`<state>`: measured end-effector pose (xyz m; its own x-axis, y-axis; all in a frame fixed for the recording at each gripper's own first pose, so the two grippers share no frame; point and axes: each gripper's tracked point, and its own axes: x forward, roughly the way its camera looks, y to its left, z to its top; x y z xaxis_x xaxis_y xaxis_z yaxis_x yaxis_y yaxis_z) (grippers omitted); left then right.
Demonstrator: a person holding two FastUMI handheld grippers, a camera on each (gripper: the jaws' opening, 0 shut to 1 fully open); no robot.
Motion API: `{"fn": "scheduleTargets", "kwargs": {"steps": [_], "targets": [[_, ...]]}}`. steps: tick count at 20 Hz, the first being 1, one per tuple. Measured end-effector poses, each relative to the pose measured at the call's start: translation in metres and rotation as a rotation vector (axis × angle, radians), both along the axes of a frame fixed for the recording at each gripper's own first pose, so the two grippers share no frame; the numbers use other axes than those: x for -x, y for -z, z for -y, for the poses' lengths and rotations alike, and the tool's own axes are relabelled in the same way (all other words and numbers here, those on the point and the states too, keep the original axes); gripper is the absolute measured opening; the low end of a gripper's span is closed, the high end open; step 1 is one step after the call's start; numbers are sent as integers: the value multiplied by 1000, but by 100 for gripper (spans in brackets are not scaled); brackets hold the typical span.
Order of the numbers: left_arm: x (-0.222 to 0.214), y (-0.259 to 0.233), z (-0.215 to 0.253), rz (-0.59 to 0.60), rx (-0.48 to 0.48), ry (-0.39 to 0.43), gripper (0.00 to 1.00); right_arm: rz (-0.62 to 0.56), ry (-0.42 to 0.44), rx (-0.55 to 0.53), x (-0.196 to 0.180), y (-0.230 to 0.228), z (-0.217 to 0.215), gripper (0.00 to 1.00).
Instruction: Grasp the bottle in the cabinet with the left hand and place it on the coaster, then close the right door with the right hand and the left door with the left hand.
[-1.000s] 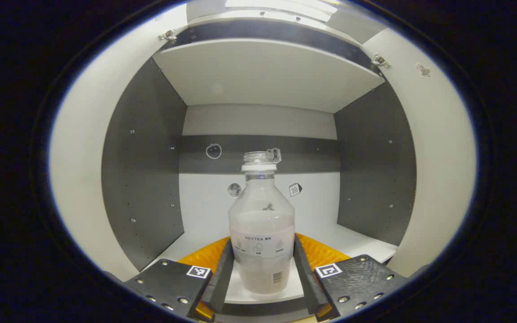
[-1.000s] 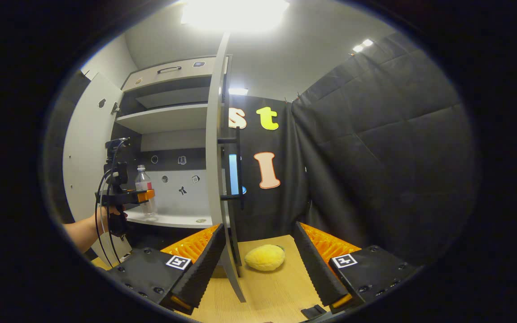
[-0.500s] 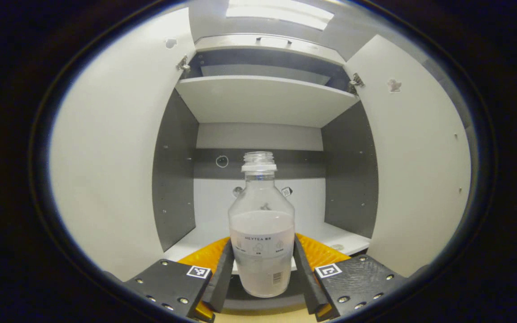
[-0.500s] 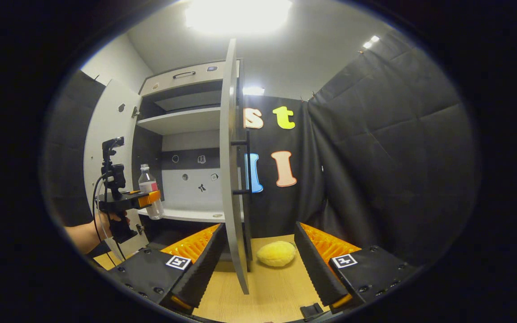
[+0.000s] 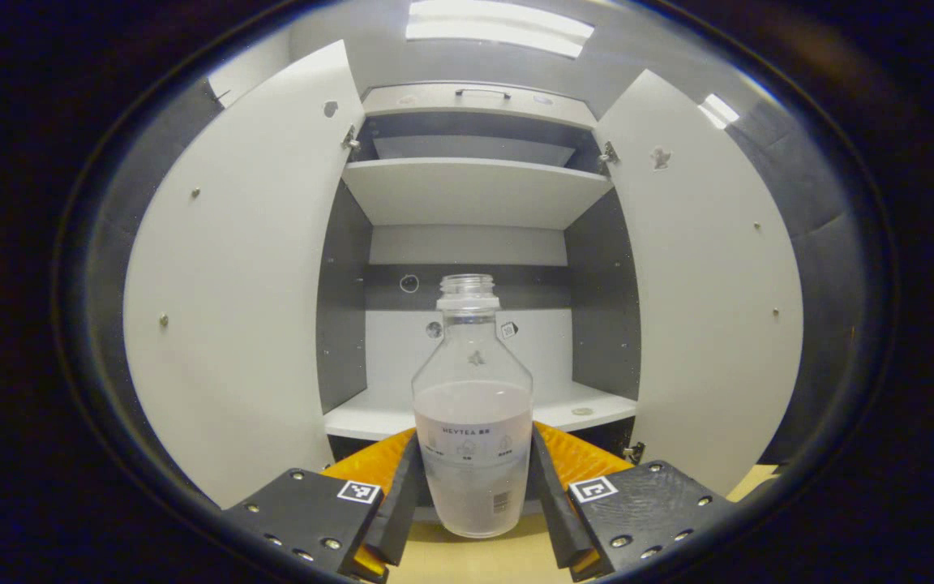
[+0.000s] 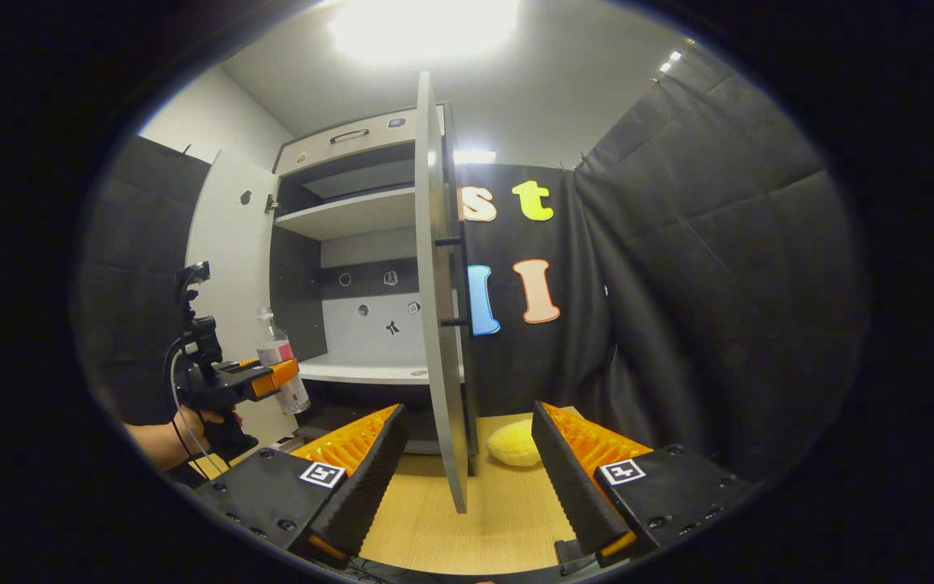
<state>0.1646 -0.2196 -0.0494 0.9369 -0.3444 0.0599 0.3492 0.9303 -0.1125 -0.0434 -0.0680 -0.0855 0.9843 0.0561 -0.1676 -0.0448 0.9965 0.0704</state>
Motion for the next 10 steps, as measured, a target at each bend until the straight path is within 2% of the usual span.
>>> {"fn": "scheduleTargets", "kwargs": {"steps": [1, 2, 3, 10], "targets": [[13, 7, -2, -5, 0, 0, 69, -3, -5, 4, 1, 1, -1, 93], [20, 14, -3, -12, -3, 2, 70, -4, -8, 8, 1, 1, -1, 93], [30, 23, -4, -22, -6, 3, 69, -2, -12, 9, 1, 0, -3, 98], [74, 81, -4, -67, -13, 26, 69, 26, -36, 45, 1, 3, -15, 98]]}}
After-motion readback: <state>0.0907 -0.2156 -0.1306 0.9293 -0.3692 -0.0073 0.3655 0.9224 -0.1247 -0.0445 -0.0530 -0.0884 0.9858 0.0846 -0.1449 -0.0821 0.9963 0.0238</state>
